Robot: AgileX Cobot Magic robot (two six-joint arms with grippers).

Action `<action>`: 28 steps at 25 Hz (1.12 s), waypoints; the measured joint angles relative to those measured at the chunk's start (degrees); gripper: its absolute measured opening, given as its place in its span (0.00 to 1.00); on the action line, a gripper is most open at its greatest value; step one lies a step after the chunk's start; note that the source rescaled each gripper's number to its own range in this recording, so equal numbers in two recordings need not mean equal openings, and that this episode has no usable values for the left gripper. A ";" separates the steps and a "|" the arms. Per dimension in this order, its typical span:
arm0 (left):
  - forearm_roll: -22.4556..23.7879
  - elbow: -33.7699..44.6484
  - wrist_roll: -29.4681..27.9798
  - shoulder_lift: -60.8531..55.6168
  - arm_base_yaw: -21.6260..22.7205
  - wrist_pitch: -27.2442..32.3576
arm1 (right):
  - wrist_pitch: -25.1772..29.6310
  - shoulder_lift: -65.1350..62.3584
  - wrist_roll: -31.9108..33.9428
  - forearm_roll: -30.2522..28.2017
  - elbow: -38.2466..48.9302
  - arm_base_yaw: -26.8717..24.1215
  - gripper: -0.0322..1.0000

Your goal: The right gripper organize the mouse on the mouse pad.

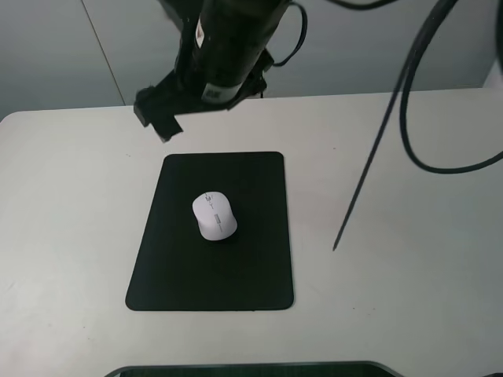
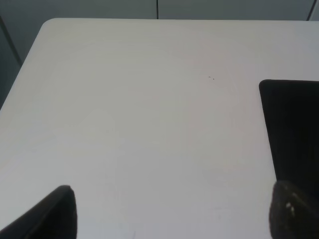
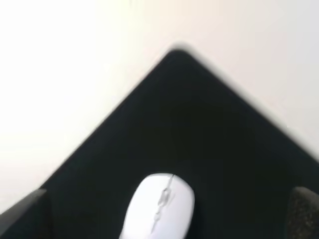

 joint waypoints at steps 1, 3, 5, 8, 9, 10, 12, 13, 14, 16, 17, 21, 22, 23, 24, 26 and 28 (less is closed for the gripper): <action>0.00 0.00 0.00 0.00 0.00 0.00 | 1.06 -1.88 -0.48 -1.08 0.00 -0.14 0.99; 0.00 0.00 0.00 0.00 0.00 0.00 | 4.11 -6.08 -1.50 -2.72 0.00 -0.96 0.99; 0.00 0.00 0.00 0.00 0.00 0.00 | 7.18 -9.57 -2.69 -3.28 0.00 -2.63 0.99; 0.00 0.00 0.00 0.00 0.00 0.00 | 11.09 -14.37 -4.77 -3.59 0.66 -6.47 0.99; 0.00 0.00 0.00 0.00 0.00 0.00 | 11.41 -16.28 -5.39 -3.59 1.93 -8.26 0.99; 0.00 0.00 0.00 0.00 0.00 0.00 | 11.41 -18.26 -6.16 -3.59 3.74 -9.85 0.99; 0.00 0.00 0.00 0.00 0.00 0.00 | 10.93 -22.40 -7.31 -3.59 8.10 -13.99 0.99; 0.00 0.00 0.00 0.00 0.00 0.00 | 10.83 -24.89 -7.87 -3.59 10.74 -16.10 0.99; 0.00 0.00 0.00 0.00 0.00 0.00 | 10.85 -27.60 -8.18 -3.59 13.38 -17.87 0.99; 0.00 0.00 0.00 0.00 0.00 0.00 | 10.99 -32.85 -8.78 -3.59 18.17 -22.18 0.99; 0.00 0.00 0.00 0.00 0.00 0.00 | 11.00 -35.84 -9.05 -3.59 20.71 -23.99 0.99; 0.00 0.00 0.00 0.00 0.00 0.00 | 11.35 -47.76 -10.08 -3.59 29.71 -32.29 0.99; 0.00 0.00 0.00 0.00 0.00 0.00 | 11.63 -50.94 -10.37 -3.59 31.38 -34.34 0.99; 0.00 0.00 0.00 0.00 0.00 0.00 | 12.48 -53.51 -10.52 -3.22 33.18 -36.26 0.99; 0.00 0.00 0.00 0.00 0.00 0.00 | 13.69 -56.54 -10.84 -2.56 34.76 -37.72 0.99; 0.00 0.00 0.00 0.00 0.00 0.00 | 16.39 -61.89 -11.84 -1.93 37.29 -40.74 0.99; 0.00 0.00 0.00 0.00 0.00 0.00 | 19.22 -67.27 -12.34 -1.81 39.44 -43.05 0.99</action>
